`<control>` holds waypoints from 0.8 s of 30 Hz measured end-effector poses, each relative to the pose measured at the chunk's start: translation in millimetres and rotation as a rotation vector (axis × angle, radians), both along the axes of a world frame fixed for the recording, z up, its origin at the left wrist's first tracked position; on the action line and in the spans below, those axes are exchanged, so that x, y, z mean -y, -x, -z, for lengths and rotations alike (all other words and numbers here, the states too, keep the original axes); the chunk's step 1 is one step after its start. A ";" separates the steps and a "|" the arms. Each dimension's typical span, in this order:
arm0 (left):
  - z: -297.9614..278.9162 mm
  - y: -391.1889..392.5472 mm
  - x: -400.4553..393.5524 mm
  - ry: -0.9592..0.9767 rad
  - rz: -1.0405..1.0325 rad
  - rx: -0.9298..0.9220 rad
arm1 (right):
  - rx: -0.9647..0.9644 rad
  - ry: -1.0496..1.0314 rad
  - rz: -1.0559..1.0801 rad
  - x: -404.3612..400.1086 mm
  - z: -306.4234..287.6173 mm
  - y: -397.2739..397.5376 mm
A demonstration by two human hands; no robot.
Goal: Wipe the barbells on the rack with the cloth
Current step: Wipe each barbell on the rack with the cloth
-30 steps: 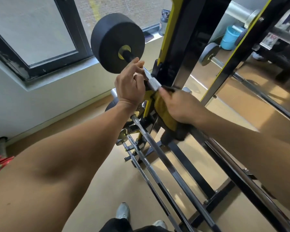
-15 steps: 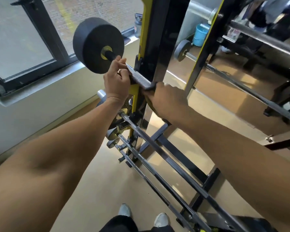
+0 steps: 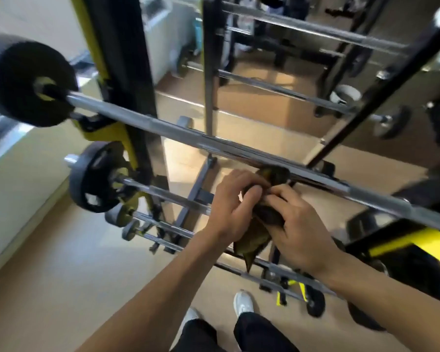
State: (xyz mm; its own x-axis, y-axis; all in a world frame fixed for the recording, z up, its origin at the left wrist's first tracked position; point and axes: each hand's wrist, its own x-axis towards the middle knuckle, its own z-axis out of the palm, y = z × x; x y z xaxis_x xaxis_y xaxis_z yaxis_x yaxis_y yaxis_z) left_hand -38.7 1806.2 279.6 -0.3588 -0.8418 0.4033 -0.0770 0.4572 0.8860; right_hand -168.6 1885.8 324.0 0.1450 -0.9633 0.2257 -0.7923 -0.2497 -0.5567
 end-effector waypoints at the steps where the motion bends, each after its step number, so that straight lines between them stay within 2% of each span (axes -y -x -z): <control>1: 0.0 11.3 -14.6 -0.138 0.127 -0.029 | 0.074 -0.044 0.058 -15.9 3.8 11.2; 4: 6.0 46.5 -58.8 -0.563 0.449 -0.042 | 0.364 -0.219 0.329 -61.5 19.6 47.6; 6: 15.3 73.3 -87.7 -0.700 0.568 0.098 | 0.530 -0.321 0.536 -94.0 33.7 75.9; 8: 27.0 103.0 -117.3 -0.755 0.603 0.250 | 0.690 -0.392 0.708 -130.8 51.0 109.1; 10: 39.7 133.2 -150.6 -0.727 0.622 0.342 | 0.827 -0.477 0.829 -171.5 66.3 143.4; 14: 60.5 202.1 -230.9 -0.762 0.636 0.469 | 1.087 -0.652 0.868 -257.0 88.0 216.3; 18: 62.4 273.1 -303.8 -0.904 0.718 0.460 | 1.068 -0.625 0.919 -324.4 96.9 280.2; 22: 57.4 343.0 -345.0 -0.757 0.756 0.591 | 1.066 -0.651 0.809 -377.2 80.3 341.7; 24: 56.1 375.2 -354.4 -0.695 0.743 0.640 | 0.998 -0.642 0.767 -391.4 79.6 373.5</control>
